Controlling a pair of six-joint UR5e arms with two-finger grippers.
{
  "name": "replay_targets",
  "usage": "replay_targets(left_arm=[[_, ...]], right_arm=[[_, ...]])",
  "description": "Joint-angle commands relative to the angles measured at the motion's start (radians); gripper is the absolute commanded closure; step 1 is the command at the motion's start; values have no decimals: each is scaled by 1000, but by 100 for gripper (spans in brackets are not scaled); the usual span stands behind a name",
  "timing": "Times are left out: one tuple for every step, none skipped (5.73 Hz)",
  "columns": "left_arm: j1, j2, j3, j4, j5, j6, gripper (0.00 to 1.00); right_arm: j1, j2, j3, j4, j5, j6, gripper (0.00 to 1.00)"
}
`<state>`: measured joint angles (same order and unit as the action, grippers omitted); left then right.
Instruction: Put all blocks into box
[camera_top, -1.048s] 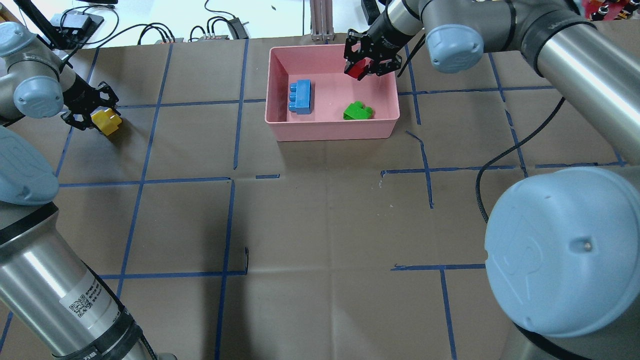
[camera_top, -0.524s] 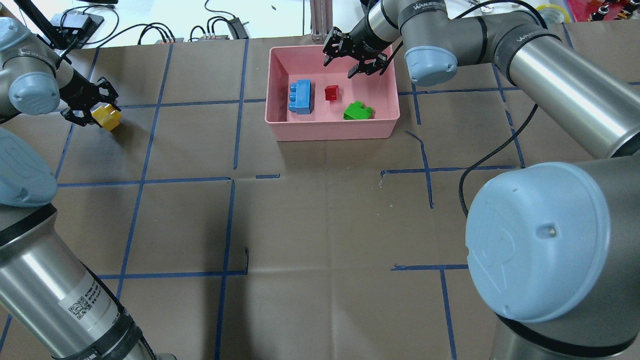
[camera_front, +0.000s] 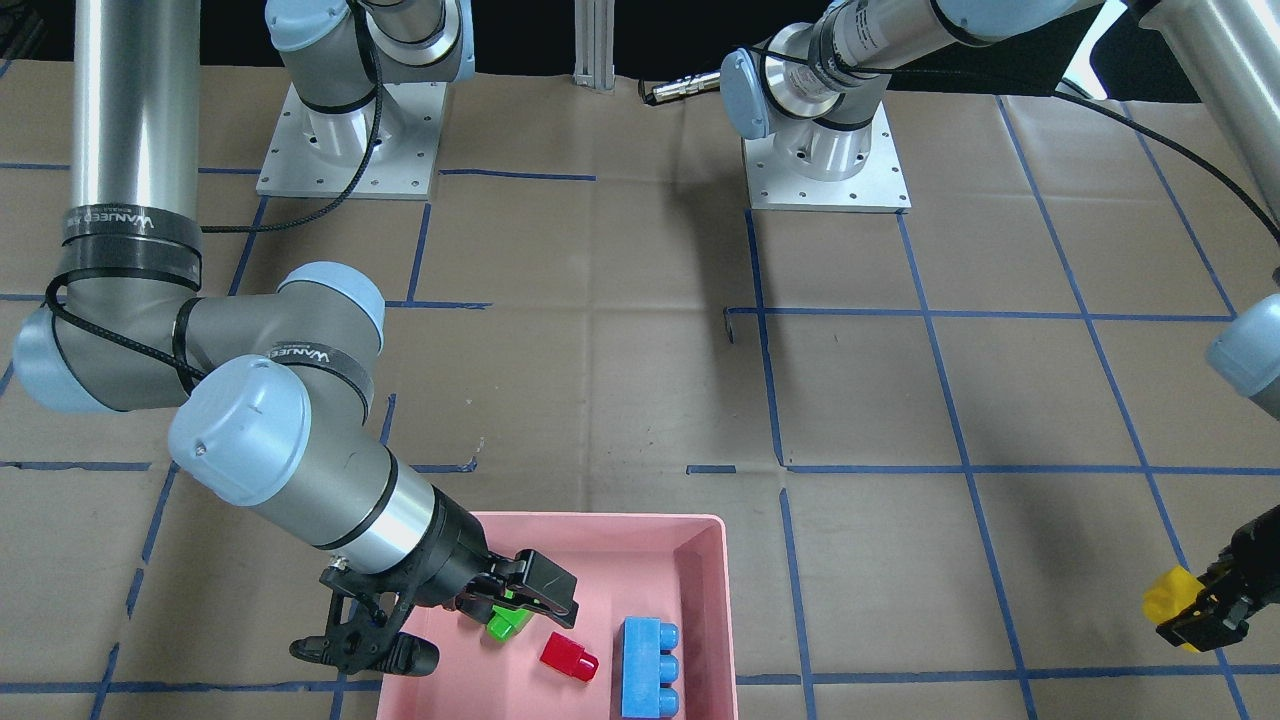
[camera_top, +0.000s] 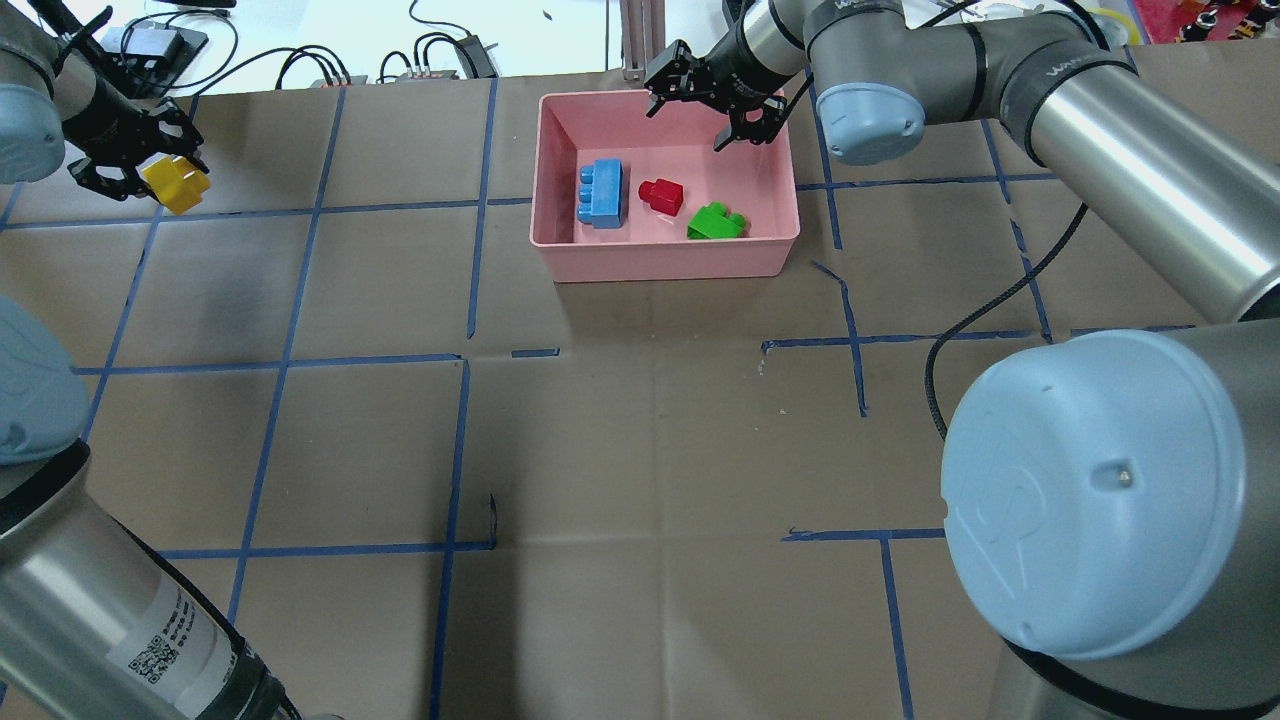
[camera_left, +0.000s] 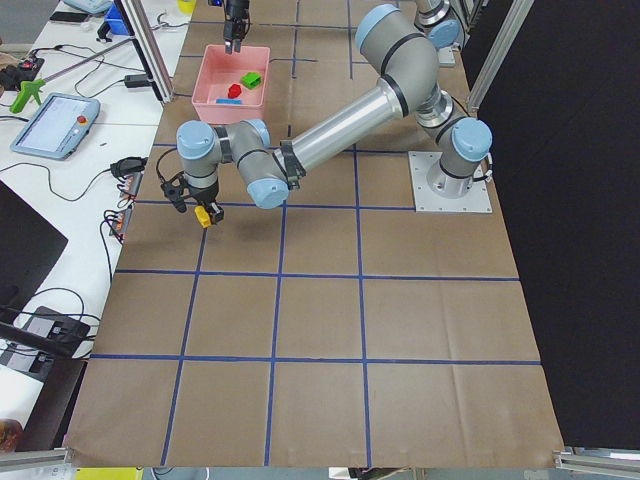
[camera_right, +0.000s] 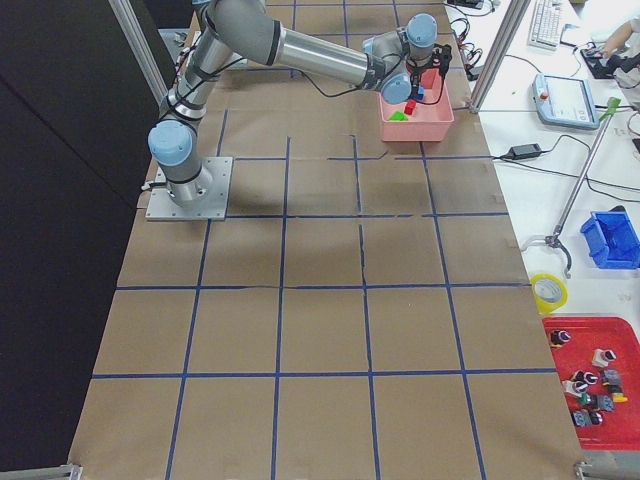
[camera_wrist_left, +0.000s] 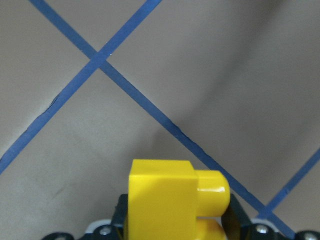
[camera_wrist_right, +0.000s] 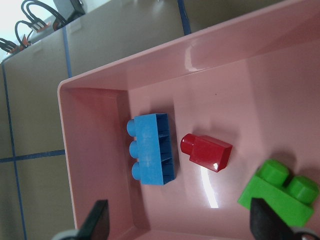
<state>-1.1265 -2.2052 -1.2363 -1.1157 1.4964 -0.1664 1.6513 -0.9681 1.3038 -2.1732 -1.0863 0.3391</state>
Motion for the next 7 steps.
replay_targets(left_arm=[[-152, 53, 26, -45, 5, 173, 67], [-252, 42, 72, -96, 1, 186, 66], [-347, 29, 128, -145, 2, 185, 66], [-408, -5, 173, -156, -1, 186, 66], [-470, -40, 223, -154, 2, 176, 66], [-516, -79, 276, -154, 5, 163, 66], [-566, -115, 306, -147, 8, 86, 66]], right_arm=[[-77, -101, -3, 236, -1, -191, 0], [-115, -162, 0, 328, -95, -307, 0], [-122, -219, 6, 390, -265, -425, 0], [-123, -280, 6, 486, -382, -461, 0], [-120, -331, 11, 603, -458, -460, 0], [-119, -369, 35, 680, -463, -460, 0], [-119, -433, 105, 676, -465, -460, 0]])
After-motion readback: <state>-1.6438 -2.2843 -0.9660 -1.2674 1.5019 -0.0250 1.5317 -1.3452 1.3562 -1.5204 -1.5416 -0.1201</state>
